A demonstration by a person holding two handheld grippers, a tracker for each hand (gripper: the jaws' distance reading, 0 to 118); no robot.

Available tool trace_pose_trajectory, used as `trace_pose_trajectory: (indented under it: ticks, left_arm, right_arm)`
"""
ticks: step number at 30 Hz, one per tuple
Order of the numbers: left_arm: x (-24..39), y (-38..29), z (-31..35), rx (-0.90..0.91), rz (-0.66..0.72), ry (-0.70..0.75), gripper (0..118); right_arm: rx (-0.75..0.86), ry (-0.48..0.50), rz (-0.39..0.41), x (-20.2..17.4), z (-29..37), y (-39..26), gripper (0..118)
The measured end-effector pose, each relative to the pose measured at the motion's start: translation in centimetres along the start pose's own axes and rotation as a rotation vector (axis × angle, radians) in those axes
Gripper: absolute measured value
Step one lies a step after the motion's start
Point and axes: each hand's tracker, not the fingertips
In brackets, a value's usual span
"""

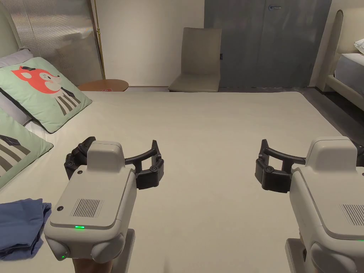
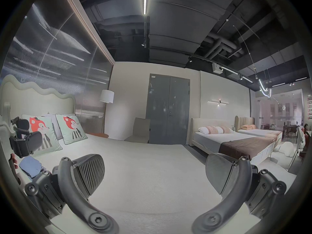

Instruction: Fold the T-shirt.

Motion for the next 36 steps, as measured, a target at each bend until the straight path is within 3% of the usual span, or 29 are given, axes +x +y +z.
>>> trace_pose_trajectory:
  ticks: [15,17,22,25,27,30,32,36]
  left_arm:
    - [-0.1,-0.1,0.0,-0.004,-0.001,-0.007,110]
    - [-0.1,-0.2,0.0,-0.003,-0.005,-0.007,110]
    - [-0.1,-0.1,0.1,-0.005,-0.003,-0.014,110]
    - [-0.1,-0.1,0.1,-0.006,0.001,-0.015,110]
    - [-0.2,-0.1,0.0,-0.004,0.004,-0.016,110]
    - [-0.2,0.0,0.0,-0.002,0.007,-0.015,110]
    - [-0.2,0.0,0.0,-0.001,0.006,-0.016,110]
    - [-0.2,-0.1,-0.1,-0.001,0.009,-0.019,110]
  right_arm:
    - [-0.041,-0.023,-0.002,-0.2,-0.1,0.1,118]
    - [-0.099,-0.023,-0.028,-0.2,-0.5,0.3,118]
    - [-0.315,-0.04,-0.188,0.4,-1.8,0.5,118]
    - [-0.554,-0.101,-0.235,0.5,-3.1,1.3,118]
    - [-0.622,-0.149,-0.287,0.9,-3.3,1.3,118]
    - [-0.745,-0.214,-0.275,1.1,-4.0,1.4,118]
    - [-0.801,-0.167,-0.227,1.3,-4.5,1.4,118]
    - [-0.754,-0.167,-0.243,1.4,-4.1,1.4,118]
